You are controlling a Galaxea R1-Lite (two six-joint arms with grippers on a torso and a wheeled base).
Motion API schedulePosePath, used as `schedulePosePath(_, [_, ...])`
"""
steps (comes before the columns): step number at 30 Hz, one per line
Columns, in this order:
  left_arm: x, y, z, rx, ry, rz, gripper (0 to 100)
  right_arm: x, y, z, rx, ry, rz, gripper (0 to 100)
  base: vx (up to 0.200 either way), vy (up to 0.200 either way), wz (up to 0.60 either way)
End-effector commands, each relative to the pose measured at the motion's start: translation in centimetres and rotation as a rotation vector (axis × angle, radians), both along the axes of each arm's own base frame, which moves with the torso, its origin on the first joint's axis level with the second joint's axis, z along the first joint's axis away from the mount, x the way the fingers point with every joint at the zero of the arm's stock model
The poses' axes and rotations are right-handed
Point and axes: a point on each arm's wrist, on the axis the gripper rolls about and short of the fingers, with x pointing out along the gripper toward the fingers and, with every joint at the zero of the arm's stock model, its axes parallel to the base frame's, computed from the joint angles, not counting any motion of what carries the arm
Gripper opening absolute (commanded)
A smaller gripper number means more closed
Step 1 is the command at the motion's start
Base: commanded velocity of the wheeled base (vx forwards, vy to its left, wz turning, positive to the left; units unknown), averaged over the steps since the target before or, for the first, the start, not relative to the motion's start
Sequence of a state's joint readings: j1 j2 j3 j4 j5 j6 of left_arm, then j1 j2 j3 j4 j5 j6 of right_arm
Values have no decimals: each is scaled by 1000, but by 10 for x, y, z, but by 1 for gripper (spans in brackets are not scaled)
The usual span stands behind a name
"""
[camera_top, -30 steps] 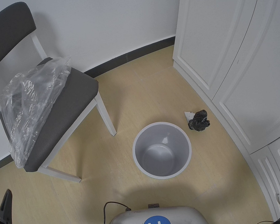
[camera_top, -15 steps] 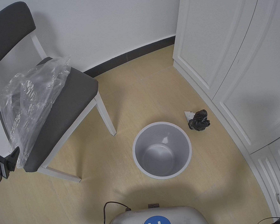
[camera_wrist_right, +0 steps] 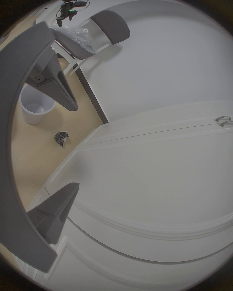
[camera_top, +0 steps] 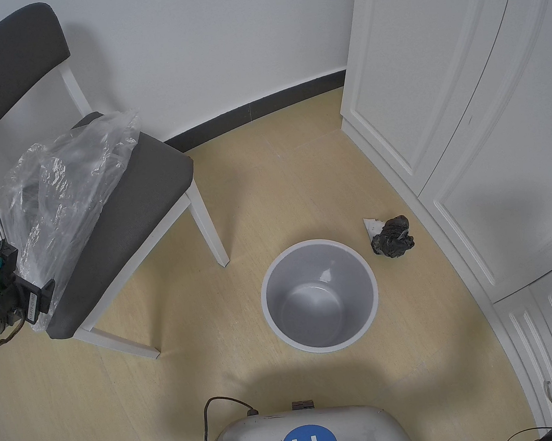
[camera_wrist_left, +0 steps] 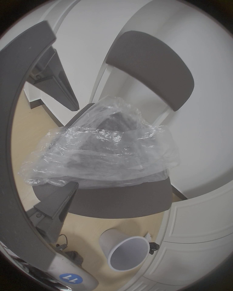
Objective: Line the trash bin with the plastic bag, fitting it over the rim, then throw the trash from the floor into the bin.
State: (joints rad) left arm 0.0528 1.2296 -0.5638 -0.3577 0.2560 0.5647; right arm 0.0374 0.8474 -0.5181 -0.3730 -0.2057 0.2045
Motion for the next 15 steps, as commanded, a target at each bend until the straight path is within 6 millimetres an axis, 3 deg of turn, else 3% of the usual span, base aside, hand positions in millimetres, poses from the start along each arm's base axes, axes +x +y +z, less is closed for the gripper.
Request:
schedulePosePath(1, [14,4,-10,-3,43,17,100,0,0,-2,1,8,1,100,0,0,0])
schedulePosePath(6, [24,13,-13,-2,31,54,100,1,0,-3,1,13,3,100,0,0,0])
schedulePosePath(11, [36,35,-6,16,-12,137,100,2,0,-4,0,19,3,100,0,0,0])
schedulePosePath(15, [34,54,0,16,-33,207,100,2,0,-5,0,20,4,100,0,0,0])
